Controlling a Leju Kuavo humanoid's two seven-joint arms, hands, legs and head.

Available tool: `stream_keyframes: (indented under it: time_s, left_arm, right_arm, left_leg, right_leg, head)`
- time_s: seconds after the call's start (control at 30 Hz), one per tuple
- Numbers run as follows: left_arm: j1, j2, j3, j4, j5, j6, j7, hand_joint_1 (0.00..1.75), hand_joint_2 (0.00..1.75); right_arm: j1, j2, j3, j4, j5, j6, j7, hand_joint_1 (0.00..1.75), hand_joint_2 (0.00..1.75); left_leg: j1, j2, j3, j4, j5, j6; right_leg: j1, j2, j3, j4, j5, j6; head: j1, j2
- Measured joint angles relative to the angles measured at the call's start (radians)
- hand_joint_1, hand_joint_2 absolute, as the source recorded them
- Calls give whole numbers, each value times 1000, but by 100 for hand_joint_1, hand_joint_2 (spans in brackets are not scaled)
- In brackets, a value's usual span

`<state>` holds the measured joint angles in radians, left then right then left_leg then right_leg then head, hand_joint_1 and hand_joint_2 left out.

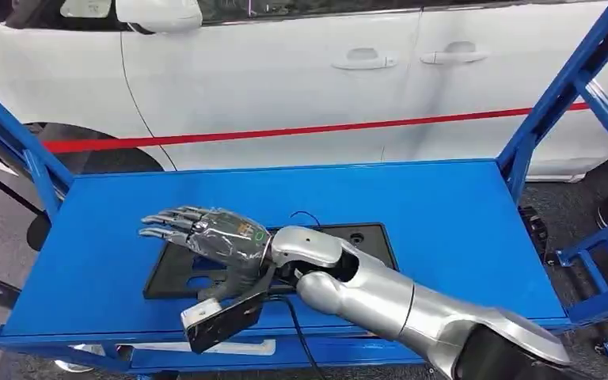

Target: Take the parts from the cabinet and place them on the table.

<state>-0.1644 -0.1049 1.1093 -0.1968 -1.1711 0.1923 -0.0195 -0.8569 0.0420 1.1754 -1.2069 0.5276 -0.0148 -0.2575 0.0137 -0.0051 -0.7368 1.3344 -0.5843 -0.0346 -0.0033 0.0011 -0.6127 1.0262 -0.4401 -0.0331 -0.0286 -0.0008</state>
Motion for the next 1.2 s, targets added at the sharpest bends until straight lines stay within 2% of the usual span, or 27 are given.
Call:
stream_keyframes:
  time_s: [0.03, 0.07, 0.1, 0.13, 0.17, 0.27, 0.33, 0.37, 0.4, 0.47, 0.5, 0.53, 0.57, 0.63, 0.67, 0.7, 0.8, 0.83, 0.87, 0.97, 1.0, 1.03, 1.07, 1.1, 1.13, 1.17, 1.2]
  left_arm:
    - [0, 2, 0, 0, 0, 0, 0, 0, 0]
    - [-1, 3, 0, 0, 0, -1, 0, 0, 0]
    - [-1, 5, 0, 0, 0, -1, 0, 0, 0]
    - [-3, 7, -2, 0, 0, -1, 0, 0, 0]
    - [-5, 8, -2, 0, -1, -2, 0, 0, 0]
    - [-7, 8, -6, 0, -1, -2, 5, 0, 0]
    - [-8, 8, -6, 0, 1, -2, 9, 0, 0]
    - [-9, 8, -6, 0, 4, -3, 11, 0, 0]
    - [-9, 8, -6, 0, 7, -5, 14, 0, 0]
    - [-10, 8, -6, 0, 11, -15, 18, 0, 0]
    - [-9, 8, -6, 0, 16, -21, 20, 0, 0]
    - [-8, 7, -6, 0, 19, -26, 23, 0, 0]
    - [-8, 7, -6, 0, 19, -29, 26, 0, 0]
    - [-9, 2, -6, 0, 19, -32, 28, 0, 0]
    - [-10, 1, -6, 0, 18, -35, 28, 0, 0]
    - [-12, 0, -6, 0, 16, -35, 28, 0, 0]
    - [-13, 0, -7, 0, 5, -34, 29, 0, 0]
    - [-14, 0, -7, 0, 3, -34, 30, 0, 0]
    - [-14, 0, -8, 0, -1, -34, 34, 0, 0]
    - [-15, -1, -9, 0, -2, -34, 36, 0, 0]
    - [-14, -3, -9, 0, -2, -34, 37, 0, 0]
    - [-13, -4, -9, 0, -2, -34, 37, 0, 0]
    - [-13, -5, -9, 0, -2, -34, 37, 0, 0]
    - [-13, -5, -9, 0, -2, -34, 37, 0, 0]
    - [-14, -5, -9, 0, -2, -34, 37, 0, 0]
    - [-15, -5, -10, 0, -2, -34, 37, 0, 0]
    - [-17, -5, -10, 0, -1, -34, 37, 0, 0]
  right_arm:
    - [-1, 0, 12, 10, -5, 5, 0, 0, 175]
    - [-6, 0, 23, 18, -7, 8, -1, 0, 175]
    - [-12, 0, 35, 25, -9, 13, -2, 0, 175]
    - [-20, 0, 48, 33, -13, 18, -3, 0, 175]
    - [-24, 0, 57, 40, -15, 18, -3, 0, 175]
    - [-36, 3, 85, 60, -25, 25, -3, 0, 175]
    - [-44, 5, 100, 70, -33, 31, -3, 0, 175]
    - [-50, 5, 105, 75, -38, 32, -4, 0, 175]
    - [-54, 6, 110, 79, -42, 32, -4, 0, 175]
    - [-55, 5, 121, 92, -53, 32, -4, 0, 175]
    - [-55, 5, 126, 98, -60, 32, -5, 0, 175]
    - [-55, 5, 130, 104, -66, 32, -8, 0, 175]
    - [-57, 5, 134, 110, -72, 31, -14, 0, 175]
    - [-65, 6, 140, 116, -78, 29, -19, 0, 175]
    - [-68, 6, 143, 119, -79, 26, -19, 0, 175]
    - [-70, 8, 145, 121, -80, 22, -17, 0, 175]
    - [-71, 11, 153, 132, -86, 13, -14, 0, 175]
    - [-72, 11, 156, 134, -88, 13, -14, 0, 175]
    - [-75, 14, 160, 137, -88, 12, -14, 0, 175]
    - [-80, 19, 166, 143, -90, 11, -14, 0, 175]
    - [-80, 19, 169, 146, -90, 11, -14, 0, 175]
    - [-80, 19, 171, 148, -92, 11, -14, 0, 175]
    - [-80, 19, 175, 150, -92, 11, -14, 0, 175]
    - [-81, 19, 179, 151, -92, 11, -14, 0, 175]
    - [-82, 19, 180, 152, -93, 11, -14, 0, 175]
    - [-85, 21, 181, 152, -93, 11, -14, 0, 175]
    - [-89, 22, 181, 152, -93, 11, -13, 0, 175]
  left_leg:
    - [0, 0, 7, -20, 23, 1]
    - [0, 0, 37, -85, 64, 4]
    - [0, 0, 74, -162, 104, 6]
    - [0, 0, 129, -274, 153, 12]
    - [-3, 0, 145, -307, 140, 15]
    - [-10, -2, 144, -316, 142, 27]
    - [0, -1, 151, -330, 152, 42]
    - [0, -1, 152, -332, 153, 45]
    - [0, 1, 152, -330, 156, 50]
    - [-1, 2, 151, -329, 157, 52]
    - [-1, 2, 149, -328, 157, 52]
    - [-1, 2, 148, -326, 157, 51]
    - [-1, 1, 148, -323, 157, 51]
    - [-1, -1, 147, -316, 153, 46]
    - [-3, -2, 143, -314, 150, 40]
    - [-8, -2, 138, -308, 147, 33]
    - [-2, -1, 138, -316, 154, 16]
    - [-2, -1, 136, -312, 150, 10]
    - [0, 0, 126, -291, 130, 7]
    - [1, 0, 42, -86, 15, 0]
    - [1, 0, 14, -18, -8, -2]
    - [1, 0, 8, 0, -3, -1]
    - [1, 0, 25, -29, 21, 1]
    - [0, 0, 62, -94, 58, 3]
    - [0, 0, 102, -170, 93, 7]
    - [-1, 0, 157, -275, 133, 15]
    - [-8, 0, 172, -309, 123, 19]
  right_leg:
    - [1, 0, 1, 0, 0, -1]
    - [1, 1, 2, 2, -1, 0]
    - [1, 2, 3, 2, -1, 1]
    - [1, 3, 5, 3, -4, 4]
    - [5, 3, 4, 4, -5, 6]
    - [5, 2, 0, 2, -1, 19]
    - [6, 2, 0, 6, -9, 33]
    - [4, 2, -12, 38, -33, 38]
    - [2, 2, -40, 100, -70, 40]
    - [-2, 2, -114, 260, -146, 45]
    - [-3, 1, -136, 305, -154, 47]
    - [-5, 1, -135, 302, -139, 47]
    - [-7, 1, -109, 251, -101, 46]
    - [-9, 0, -21, 80, -16, 41]
    - [-8, 1, 4, 26, -21, 38]
    - [-3, 2, 4, 16, -17, 34]
    - [2, 5, 0, 15, -11, 19]
    - [-5, 4, 1, 5, -4, 9]
    - [-6, 2, 1, 4, -1, 4]
    - [-2, 0, -4, 4, 3, -4]
    - [0, -1, -6, 5, 4, -5]
    - [1, -1, -7, 5, 5, -5]
    - [2, -1, -7, 5, 5, -5]
    - [2, 0, -6, 6, 5, -5]
    - [3, 0, -5, 6, 5, -4]
    - [3, 0, -4, 7, 7, -2]
    - [10, 1, -8, 11, 9, 4]
  head:
    - [0, 0]
    - [0, 0]
    - [0, 0]
    - [0, 0]
    - [1, 0]
    - [2, 0]
    - [1, 0]
    - [3, 0]
    - [2, 0]
    - [2, 0]
    - [2, 0]
    - [2, 0]
    - [2, 0]
    - [2, 0]
    - [2, 0]
    - [2, 0]
    - [1, 0]
    - [1, 0]
    - [1, 0]
    - [0, 0]
    - [0, 0]
    - [0, 0]
    - [0, 0]
    - [0, 0]
    - [0, 0]
    - [0, 0]
    - [0, 0]
